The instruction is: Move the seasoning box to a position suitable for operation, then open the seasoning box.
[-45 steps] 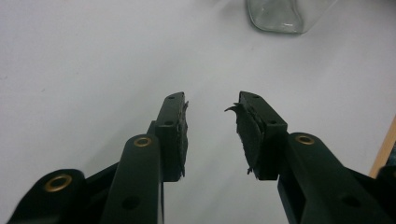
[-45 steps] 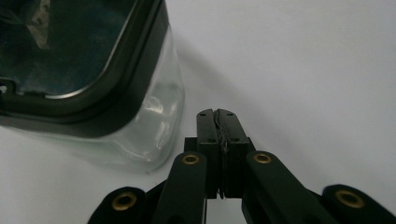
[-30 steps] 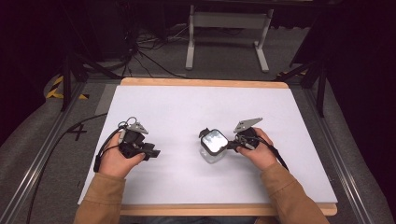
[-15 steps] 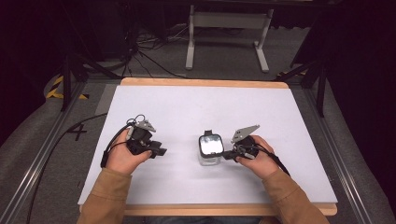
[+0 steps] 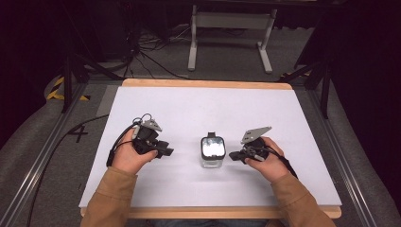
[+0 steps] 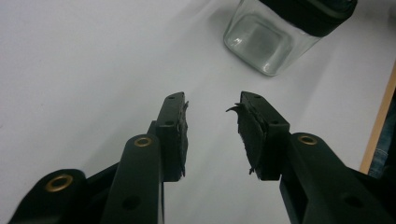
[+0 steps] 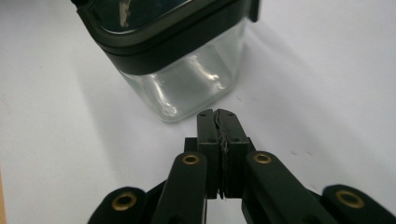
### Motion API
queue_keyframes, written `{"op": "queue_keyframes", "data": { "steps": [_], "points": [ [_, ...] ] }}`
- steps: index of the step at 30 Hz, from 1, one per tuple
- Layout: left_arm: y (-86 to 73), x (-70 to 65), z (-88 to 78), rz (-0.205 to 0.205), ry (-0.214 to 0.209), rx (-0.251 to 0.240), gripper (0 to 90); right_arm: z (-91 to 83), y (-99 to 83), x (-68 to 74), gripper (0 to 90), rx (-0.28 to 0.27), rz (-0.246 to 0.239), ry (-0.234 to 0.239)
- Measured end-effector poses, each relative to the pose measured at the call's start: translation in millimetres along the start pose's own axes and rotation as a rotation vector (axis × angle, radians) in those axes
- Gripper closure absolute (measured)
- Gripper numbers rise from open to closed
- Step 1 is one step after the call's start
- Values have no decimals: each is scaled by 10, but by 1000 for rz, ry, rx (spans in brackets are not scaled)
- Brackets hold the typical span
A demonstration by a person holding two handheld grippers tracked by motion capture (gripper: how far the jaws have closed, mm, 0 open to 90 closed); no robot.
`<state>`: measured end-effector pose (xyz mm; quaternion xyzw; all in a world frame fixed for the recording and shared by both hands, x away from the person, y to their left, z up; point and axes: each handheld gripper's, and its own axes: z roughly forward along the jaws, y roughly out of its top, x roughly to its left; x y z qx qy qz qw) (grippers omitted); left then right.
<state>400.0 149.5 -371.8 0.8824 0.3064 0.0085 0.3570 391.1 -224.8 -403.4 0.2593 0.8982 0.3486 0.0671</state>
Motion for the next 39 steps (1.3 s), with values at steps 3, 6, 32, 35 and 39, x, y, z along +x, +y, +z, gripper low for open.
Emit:
{"op": "queue_keyframes", "data": {
  "steps": [3,6,32,35,39],
  "points": [
    [92,-67,-50,29,-16,-35,640,-176,-64,-66,894,-32,32,-24],
    [165,-120,-86,42,-38,-70,658,-303,-124,-120,894,-58,62,-36],
    [1381,-205,348,315,-103,229,892,-620,-438,-104,881,-93,124,-78],
    [1438,-206,385,320,-118,229,896,-681,-497,-106,880,-103,134,-92],
    [1513,-226,507,340,-148,232,898,-712,-553,-113,879,-105,154,-101]
  ]
}}
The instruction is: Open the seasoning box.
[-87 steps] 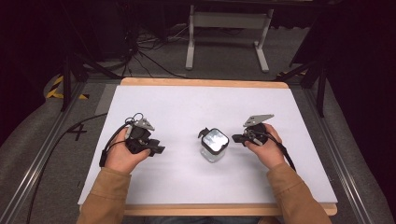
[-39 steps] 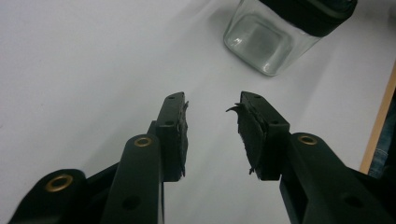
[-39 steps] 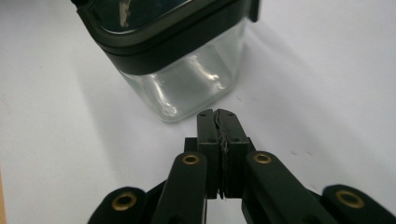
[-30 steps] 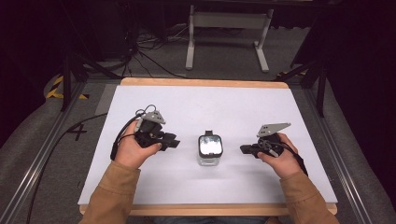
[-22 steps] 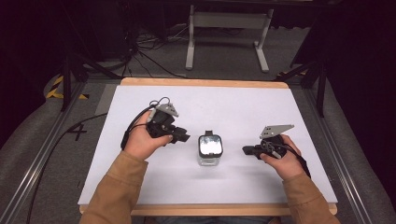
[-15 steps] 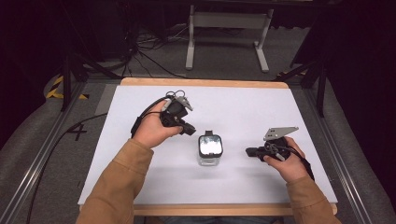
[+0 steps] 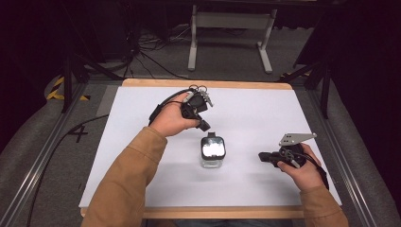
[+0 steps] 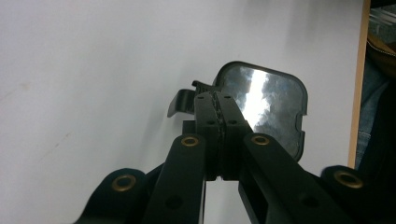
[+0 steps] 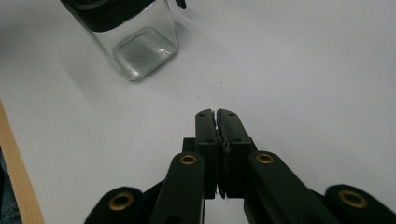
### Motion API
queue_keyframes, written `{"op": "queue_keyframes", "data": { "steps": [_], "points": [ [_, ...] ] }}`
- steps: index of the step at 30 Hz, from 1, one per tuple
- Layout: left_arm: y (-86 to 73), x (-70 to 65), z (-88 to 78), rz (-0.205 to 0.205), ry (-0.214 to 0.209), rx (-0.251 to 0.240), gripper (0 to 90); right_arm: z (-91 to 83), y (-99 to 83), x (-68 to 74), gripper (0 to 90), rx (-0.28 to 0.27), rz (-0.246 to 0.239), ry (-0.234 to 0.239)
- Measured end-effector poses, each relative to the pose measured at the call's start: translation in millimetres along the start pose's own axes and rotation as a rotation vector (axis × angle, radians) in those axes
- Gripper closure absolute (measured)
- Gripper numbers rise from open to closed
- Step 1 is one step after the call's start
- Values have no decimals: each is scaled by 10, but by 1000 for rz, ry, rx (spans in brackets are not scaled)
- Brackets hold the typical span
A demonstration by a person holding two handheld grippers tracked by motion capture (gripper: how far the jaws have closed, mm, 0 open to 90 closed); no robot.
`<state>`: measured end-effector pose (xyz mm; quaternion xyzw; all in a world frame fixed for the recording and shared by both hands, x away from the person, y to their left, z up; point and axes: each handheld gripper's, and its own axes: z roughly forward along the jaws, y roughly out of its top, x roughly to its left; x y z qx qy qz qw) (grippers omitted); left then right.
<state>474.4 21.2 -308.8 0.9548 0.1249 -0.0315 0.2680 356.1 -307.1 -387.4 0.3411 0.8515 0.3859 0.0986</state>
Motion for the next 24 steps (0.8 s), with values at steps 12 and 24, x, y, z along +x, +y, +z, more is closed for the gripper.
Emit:
{"op": "queue_keyframes", "data": {
  "steps": [12,24],
  "points": [
    [99,61,200,7,-6,42,897,-17,-36,16,874,2,3,-2],
    [117,104,302,-15,1,42,897,-7,-32,31,873,6,4,2]
  ]
}}
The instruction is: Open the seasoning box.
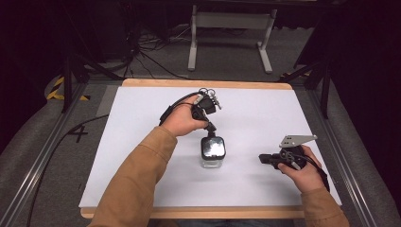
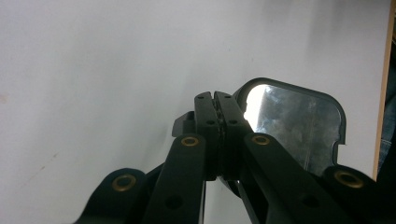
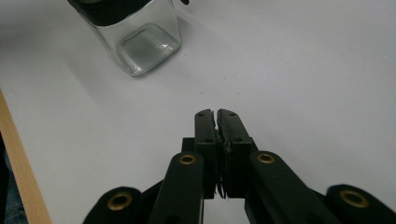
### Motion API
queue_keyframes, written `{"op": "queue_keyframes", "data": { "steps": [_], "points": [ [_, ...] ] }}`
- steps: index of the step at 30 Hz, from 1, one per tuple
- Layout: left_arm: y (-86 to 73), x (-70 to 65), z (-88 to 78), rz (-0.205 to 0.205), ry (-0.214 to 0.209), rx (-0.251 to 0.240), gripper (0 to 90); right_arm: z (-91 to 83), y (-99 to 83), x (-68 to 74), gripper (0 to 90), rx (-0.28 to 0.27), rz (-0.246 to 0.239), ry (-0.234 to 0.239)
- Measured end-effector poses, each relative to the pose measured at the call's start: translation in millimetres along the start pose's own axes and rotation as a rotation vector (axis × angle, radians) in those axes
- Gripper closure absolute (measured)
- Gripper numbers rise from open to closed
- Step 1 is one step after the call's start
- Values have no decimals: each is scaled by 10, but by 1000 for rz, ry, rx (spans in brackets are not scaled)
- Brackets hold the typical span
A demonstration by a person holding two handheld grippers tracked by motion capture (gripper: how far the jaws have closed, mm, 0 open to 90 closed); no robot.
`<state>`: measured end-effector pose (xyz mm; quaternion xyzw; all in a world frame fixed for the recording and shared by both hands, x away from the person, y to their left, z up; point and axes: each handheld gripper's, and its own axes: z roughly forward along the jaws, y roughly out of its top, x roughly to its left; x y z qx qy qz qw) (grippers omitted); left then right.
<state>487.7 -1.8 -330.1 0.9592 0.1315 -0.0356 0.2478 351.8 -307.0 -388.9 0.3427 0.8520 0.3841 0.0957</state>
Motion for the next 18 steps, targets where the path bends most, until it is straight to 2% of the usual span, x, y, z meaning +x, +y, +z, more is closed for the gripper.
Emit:
{"op": "queue_keyframes", "data": {
  "steps": [12,18],
  "points": [
    [24,2,20,-7,-2,3,900,18,9,19,871,3,-10,6],
    [23,10,18,-23,-10,8,900,61,54,100,872,2,-36,21]
  ]
}}
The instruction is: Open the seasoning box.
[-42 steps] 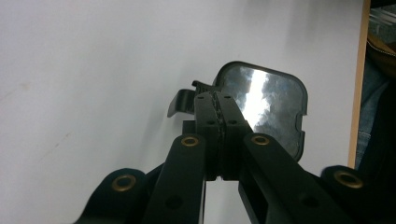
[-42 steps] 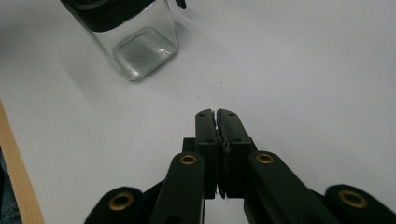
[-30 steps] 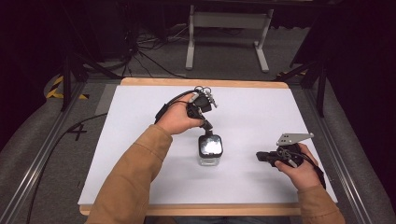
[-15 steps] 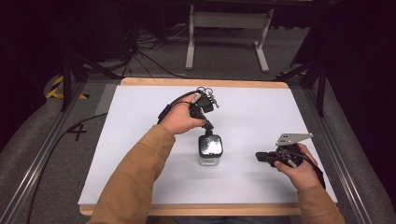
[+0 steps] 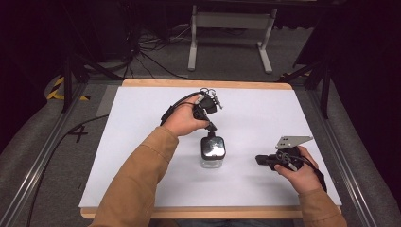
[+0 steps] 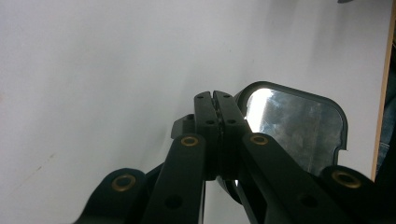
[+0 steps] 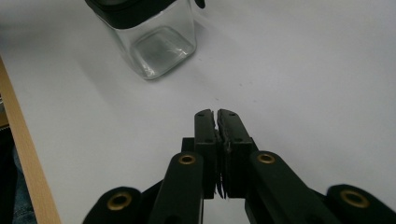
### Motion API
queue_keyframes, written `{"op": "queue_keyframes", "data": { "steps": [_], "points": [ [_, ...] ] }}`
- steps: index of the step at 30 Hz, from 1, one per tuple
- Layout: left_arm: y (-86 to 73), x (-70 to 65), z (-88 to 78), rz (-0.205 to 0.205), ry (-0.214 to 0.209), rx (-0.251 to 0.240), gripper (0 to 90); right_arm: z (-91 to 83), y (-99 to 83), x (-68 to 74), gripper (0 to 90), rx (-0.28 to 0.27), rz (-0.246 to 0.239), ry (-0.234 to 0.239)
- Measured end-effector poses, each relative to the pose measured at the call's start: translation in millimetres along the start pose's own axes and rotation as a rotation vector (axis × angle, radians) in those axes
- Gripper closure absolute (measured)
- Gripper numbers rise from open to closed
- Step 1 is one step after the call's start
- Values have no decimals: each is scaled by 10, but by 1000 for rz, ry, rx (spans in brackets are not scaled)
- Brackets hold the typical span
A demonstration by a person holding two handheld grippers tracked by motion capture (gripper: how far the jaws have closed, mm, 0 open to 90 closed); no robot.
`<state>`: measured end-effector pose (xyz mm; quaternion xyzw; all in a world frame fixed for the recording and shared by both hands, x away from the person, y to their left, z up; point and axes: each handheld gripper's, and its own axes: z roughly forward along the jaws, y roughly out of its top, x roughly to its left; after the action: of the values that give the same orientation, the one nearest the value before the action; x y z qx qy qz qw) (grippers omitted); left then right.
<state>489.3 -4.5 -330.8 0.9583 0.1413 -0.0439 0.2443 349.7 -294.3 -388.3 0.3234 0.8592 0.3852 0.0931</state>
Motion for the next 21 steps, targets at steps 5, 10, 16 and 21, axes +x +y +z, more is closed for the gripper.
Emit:
{"op": "queue_keyframes", "data": {
  "steps": [5,10,16,21],
  "points": [
    [-9,20,2,1,-2,-9,900,59,72,82,885,-20,-26,25],
    [-26,40,2,-13,-15,-17,900,165,164,189,898,-47,-60,70],
    [-39,47,7,-12,-19,-31,900,370,360,406,899,-85,-137,130],
    [-47,53,3,-19,-25,-33,900,444,434,478,900,-100,-152,143]
  ]
}}
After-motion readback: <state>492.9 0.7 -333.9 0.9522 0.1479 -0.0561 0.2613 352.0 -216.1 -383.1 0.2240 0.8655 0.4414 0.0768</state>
